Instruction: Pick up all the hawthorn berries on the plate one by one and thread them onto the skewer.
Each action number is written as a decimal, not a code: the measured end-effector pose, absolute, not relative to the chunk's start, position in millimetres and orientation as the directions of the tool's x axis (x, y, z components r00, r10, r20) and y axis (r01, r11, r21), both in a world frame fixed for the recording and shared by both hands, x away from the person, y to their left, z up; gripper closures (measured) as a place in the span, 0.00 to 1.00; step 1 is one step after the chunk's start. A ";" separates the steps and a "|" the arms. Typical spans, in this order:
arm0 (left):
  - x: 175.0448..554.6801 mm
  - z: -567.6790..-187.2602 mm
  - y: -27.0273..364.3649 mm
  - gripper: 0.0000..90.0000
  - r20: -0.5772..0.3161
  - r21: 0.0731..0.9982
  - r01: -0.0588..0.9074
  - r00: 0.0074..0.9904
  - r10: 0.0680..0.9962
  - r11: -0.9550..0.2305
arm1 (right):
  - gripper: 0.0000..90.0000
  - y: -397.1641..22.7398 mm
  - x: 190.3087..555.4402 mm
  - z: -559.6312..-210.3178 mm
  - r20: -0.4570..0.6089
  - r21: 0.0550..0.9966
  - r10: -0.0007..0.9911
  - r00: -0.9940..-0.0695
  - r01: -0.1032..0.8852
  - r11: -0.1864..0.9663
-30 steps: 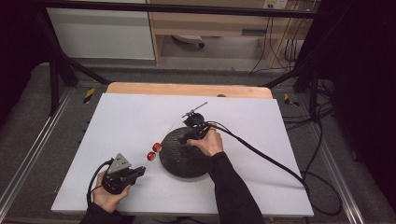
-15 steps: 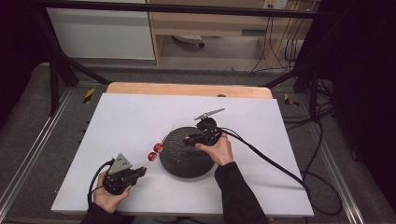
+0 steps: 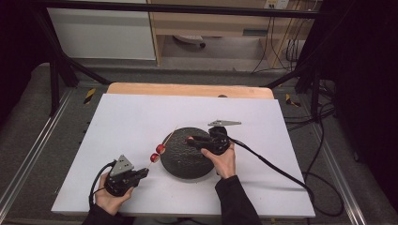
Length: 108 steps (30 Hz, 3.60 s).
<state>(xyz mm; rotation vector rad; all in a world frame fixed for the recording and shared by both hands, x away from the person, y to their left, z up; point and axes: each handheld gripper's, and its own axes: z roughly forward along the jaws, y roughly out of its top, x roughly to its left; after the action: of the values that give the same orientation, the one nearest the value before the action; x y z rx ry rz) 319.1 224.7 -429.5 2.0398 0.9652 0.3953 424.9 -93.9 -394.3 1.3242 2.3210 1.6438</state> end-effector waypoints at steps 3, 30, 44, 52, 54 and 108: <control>318.9 -429.6 223.8 0.98 -0.061 0.790 0.492 0.657 0.751 -0.366 | 0.69 -96.9 421.5 -398.5 0.464 0.789 0.621 -0.632 0.614 0.036; 312.8 -425.9 214.4 0.98 -0.072 0.808 0.475 0.667 0.741 -0.348 | 0.70 -102.0 418.2 -392.6 0.579 0.806 0.584 -0.569 0.507 -0.305; 308.3 -426.4 203.9 0.98 -0.087 0.819 0.467 0.675 0.733 -0.333 | 0.70 -99.3 425.5 -394.5 0.617 0.787 0.556 -0.557 0.436 -0.437; 307.1 -427.1 196.8 0.98 -0.105 0.827 0.469 0.671 0.734 -0.311 | 0.70 -95.7 427.4 -399.0 0.652 0.756 0.525 -0.547 0.411 -0.510; 307.0 -427.5 195.1 0.98 -0.107 0.829 0.468 0.671 0.734 -0.307 | 0.70 -94.6 427.4 -400.9 0.660 0.748 0.520 -0.542 0.408 -0.524; 310.7 -432.4 177.8 0.98 -0.193 0.841 0.503 0.625 0.756 -0.201 | 0.70 -74.1 415.3 -419.4 0.711 0.691 0.428 -0.558 0.440 -0.573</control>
<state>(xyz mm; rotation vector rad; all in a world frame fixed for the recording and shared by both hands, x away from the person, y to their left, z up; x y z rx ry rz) 310.7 177.8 -432.4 1.8632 1.0065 0.3228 415.3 -74.1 -419.4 1.4804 1.4545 2.3686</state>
